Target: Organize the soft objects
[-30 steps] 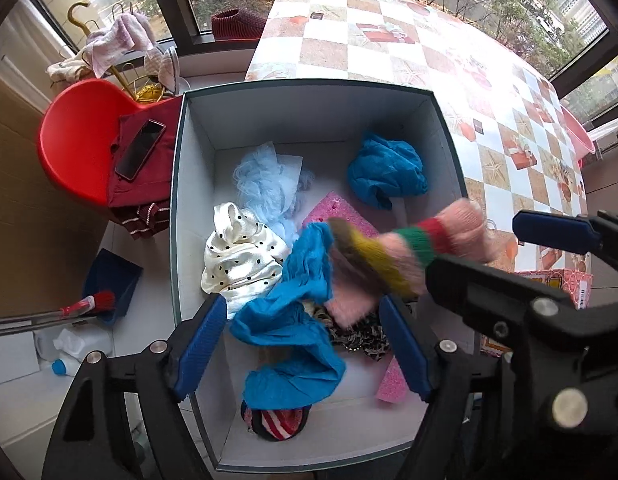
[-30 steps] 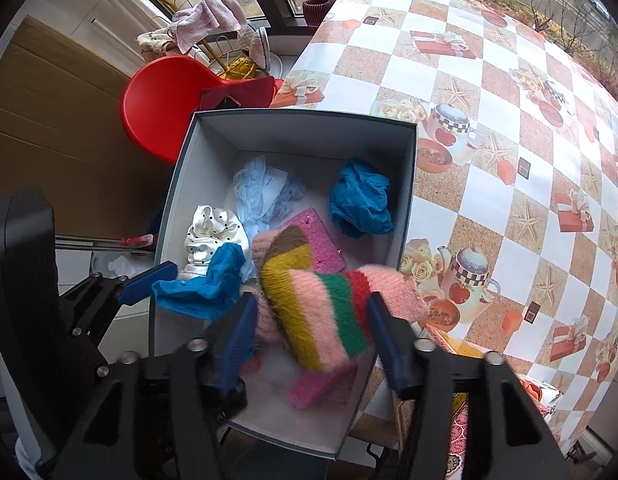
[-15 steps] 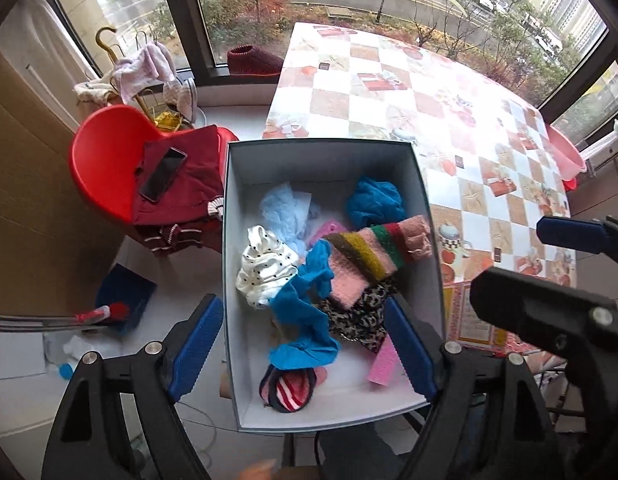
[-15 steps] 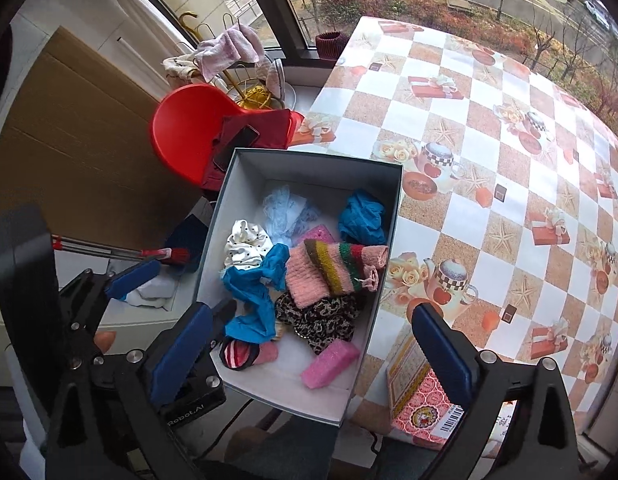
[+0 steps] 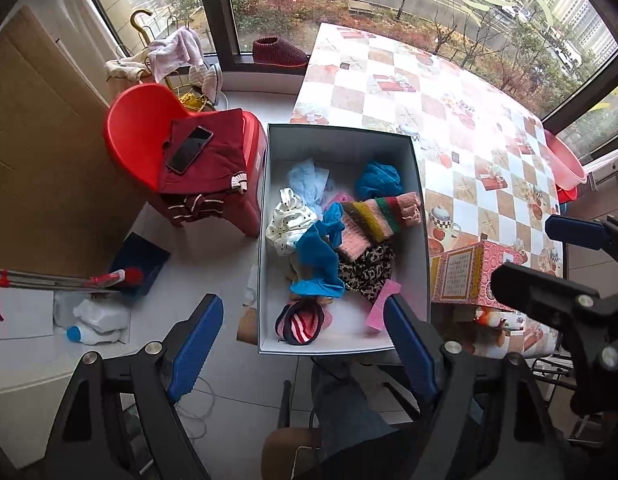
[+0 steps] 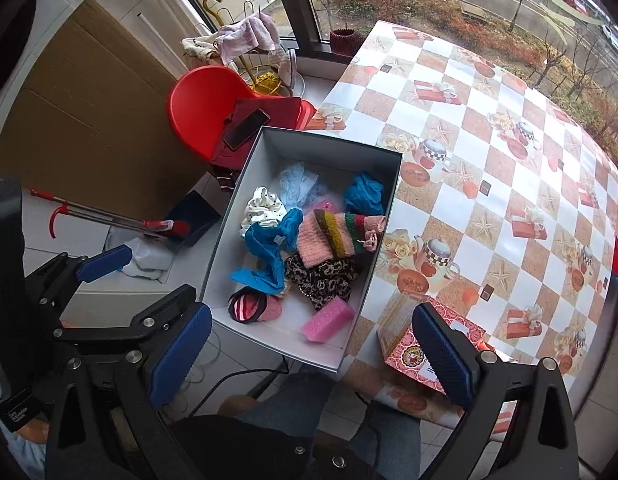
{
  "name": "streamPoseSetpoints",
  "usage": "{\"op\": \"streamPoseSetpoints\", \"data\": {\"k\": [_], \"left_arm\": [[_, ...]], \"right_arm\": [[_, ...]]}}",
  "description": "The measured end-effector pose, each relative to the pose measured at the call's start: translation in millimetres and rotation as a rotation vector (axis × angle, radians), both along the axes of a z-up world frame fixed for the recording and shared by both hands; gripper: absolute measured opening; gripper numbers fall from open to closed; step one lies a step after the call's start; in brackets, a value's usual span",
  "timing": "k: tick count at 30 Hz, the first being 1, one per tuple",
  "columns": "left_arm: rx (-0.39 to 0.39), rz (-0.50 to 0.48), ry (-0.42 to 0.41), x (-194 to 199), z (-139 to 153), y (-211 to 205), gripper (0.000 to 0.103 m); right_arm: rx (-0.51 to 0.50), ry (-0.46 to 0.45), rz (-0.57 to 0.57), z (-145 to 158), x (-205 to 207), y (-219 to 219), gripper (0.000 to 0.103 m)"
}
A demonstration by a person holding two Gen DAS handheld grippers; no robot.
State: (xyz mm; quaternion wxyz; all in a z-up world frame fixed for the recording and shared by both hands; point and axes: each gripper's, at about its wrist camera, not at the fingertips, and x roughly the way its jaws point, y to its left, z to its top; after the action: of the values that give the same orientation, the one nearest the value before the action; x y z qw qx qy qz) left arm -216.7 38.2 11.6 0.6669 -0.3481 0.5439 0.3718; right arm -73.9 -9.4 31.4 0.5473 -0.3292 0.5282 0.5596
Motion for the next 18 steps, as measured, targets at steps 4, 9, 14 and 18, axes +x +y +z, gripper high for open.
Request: {"op": "streamPoseSetpoints", "data": {"k": [4, 9, 14, 18], "left_arm": [[0.023, -0.005, -0.002, -1.2, 5.6, -5.5, 0.085], [0.027, -0.007, 0.007, -0.7, 3.3, -7.1, 0.085], [0.030, -0.013, 0.008, -1.4, 2.3, -8.4, 0.085], [0.032, -0.031, 0.008, 0.8, 3.0, -11.0, 0.085]], "right_arm": [[0.011, -0.005, 0.010, 5.8, -3.1, -1.6, 0.101], [0.001, -0.005, 0.010, 0.8, -6.7, 0.3, 0.101], [-0.003, -0.017, 0.014, 0.4, -9.4, 0.6, 0.101], [-0.002, -0.029, 0.010, 1.8, -8.6, 0.5, 0.101]]}}
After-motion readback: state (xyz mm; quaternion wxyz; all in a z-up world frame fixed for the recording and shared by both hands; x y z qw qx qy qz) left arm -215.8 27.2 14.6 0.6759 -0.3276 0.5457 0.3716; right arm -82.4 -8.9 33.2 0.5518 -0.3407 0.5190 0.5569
